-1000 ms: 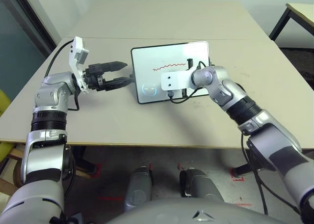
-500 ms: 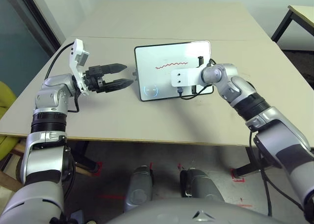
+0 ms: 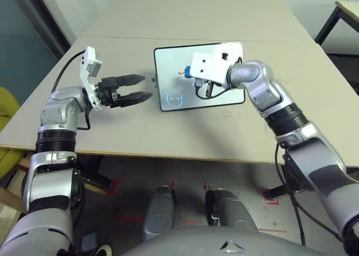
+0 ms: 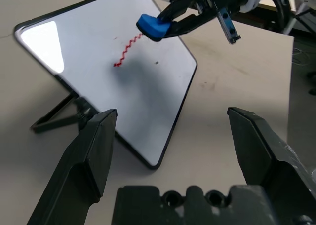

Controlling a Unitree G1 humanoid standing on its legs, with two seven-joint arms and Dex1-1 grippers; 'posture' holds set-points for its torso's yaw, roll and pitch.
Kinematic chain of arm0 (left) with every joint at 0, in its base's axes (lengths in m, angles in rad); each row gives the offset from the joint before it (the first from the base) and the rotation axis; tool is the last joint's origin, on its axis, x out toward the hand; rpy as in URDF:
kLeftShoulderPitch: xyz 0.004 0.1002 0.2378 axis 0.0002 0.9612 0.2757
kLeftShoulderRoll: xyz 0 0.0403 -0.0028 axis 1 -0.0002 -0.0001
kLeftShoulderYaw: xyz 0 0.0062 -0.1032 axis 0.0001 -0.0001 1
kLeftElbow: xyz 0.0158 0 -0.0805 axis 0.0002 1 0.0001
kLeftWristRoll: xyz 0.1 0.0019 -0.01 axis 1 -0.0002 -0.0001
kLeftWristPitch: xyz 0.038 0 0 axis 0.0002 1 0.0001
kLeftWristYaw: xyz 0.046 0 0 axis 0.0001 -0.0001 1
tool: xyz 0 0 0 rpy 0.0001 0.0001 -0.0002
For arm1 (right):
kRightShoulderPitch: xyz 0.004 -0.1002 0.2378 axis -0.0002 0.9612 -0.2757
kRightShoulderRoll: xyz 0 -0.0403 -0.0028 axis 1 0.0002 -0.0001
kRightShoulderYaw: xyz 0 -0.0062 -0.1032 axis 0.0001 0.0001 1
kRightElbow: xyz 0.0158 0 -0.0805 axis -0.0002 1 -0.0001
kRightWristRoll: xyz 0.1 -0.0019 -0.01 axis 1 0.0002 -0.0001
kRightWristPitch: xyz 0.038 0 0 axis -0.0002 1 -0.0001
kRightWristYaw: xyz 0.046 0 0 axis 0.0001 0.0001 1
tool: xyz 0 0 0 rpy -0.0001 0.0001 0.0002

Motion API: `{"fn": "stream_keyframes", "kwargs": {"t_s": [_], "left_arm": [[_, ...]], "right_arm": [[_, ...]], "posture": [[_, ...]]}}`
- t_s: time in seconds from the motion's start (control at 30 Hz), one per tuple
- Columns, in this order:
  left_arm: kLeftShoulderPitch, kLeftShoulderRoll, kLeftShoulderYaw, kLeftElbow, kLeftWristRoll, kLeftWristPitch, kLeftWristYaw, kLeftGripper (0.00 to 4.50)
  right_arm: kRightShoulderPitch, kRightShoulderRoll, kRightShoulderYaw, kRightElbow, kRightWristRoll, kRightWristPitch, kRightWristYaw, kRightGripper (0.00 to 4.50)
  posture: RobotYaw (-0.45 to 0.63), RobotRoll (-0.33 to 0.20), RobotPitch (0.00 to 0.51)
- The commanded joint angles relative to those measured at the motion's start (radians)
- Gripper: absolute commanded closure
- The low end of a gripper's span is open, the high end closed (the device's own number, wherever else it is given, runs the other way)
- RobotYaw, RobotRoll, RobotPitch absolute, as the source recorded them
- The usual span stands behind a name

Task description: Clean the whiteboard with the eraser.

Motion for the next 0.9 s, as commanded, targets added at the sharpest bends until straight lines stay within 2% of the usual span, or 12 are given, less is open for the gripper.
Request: {"fn": "stream_keyframes", "kwargs": {"t_s": [0.03, 0.27, 0.63, 0.9], "left_arm": [[0.013, 0.008, 0.008, -0.027, -0.016, 0.012, 0.004, 0.0], [0.024, 0.012, 0.015, -0.042, -0.017, 0.024, 0.004, 0.0], [0.032, 0.019, 0.013, -0.058, -0.026, 0.038, 0.007, 0.0], [0.022, 0.011, 0.007, -0.045, -0.024, 0.034, 0.006, 0.0]], "right_arm": [[0.005, -0.024, 0.02, 0.006, -0.023, -0.018, -0.01, 4.29], [0.074, -0.089, 0.066, -0.023, -0.106, -0.054, -0.046, 4.29], [0.273, -0.175, 0.089, -0.231, -0.178, 0.002, 0.001, 4.29], [0.275, -0.163, 0.09, -0.258, -0.193, 0.05, 0.021, 4.29]], "posture": [[0.24, 0.0, 0.099], [0.24, 0.0, 0.111], [0.23, 0.0, 0.122], [0.22, 0.0, 0.121]]}}
